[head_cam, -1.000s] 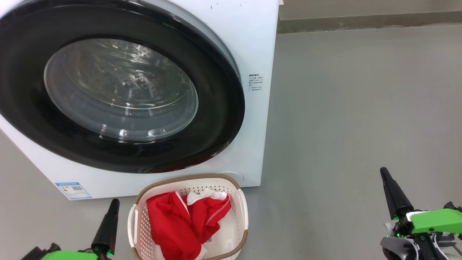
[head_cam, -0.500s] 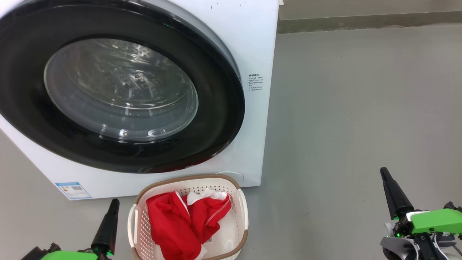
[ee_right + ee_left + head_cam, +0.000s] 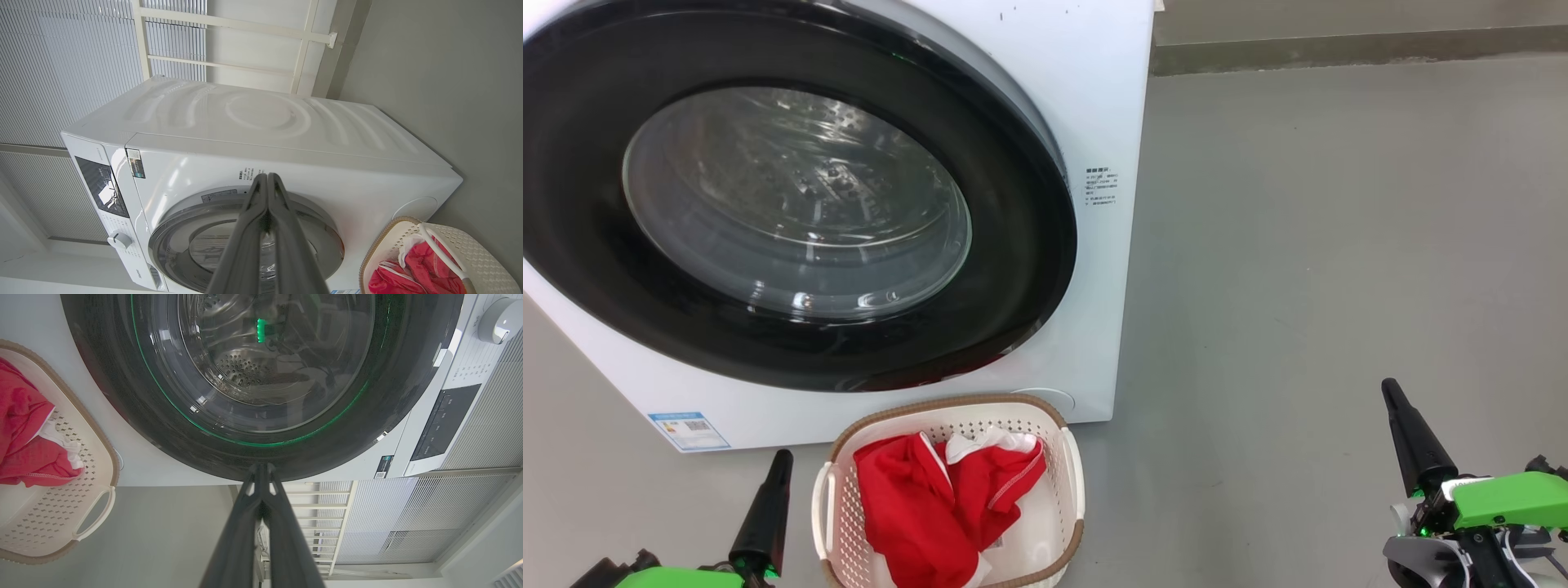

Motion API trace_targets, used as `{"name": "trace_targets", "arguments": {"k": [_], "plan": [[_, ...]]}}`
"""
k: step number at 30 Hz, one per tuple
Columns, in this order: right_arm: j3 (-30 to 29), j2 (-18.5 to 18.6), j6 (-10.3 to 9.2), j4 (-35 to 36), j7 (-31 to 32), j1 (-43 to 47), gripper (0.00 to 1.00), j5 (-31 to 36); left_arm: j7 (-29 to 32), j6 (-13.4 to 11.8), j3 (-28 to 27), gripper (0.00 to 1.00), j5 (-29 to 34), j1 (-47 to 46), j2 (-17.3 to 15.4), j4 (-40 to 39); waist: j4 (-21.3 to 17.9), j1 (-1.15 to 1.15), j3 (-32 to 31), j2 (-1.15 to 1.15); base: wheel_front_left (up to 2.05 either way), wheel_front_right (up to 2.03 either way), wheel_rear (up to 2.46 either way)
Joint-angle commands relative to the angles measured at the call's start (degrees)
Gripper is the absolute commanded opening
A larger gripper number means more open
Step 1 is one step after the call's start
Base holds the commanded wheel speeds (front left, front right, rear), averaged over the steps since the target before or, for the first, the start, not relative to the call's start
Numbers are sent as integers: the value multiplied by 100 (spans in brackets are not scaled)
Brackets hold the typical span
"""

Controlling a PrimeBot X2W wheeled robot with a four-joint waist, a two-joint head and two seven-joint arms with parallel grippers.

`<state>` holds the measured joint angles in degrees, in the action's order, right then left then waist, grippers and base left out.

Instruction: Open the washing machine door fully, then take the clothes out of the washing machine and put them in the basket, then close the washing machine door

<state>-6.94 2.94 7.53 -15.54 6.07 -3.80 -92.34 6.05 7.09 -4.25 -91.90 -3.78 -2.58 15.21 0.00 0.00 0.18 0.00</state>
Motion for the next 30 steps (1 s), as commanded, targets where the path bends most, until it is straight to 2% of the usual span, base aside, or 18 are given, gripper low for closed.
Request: {"name": "trace_targets", "arguments": {"k": [1,30], "plan": [[78,23,-4,154,13,-234,0,-13,33,40,-214,0,-38,-240,-44,-117,0,0,0,0,0,0,0],[63,13,-4,153,25,-236,0,0,39,40,-221,0,-32,-241,-39,-117,0,0,0,0,0,0,0]]}}
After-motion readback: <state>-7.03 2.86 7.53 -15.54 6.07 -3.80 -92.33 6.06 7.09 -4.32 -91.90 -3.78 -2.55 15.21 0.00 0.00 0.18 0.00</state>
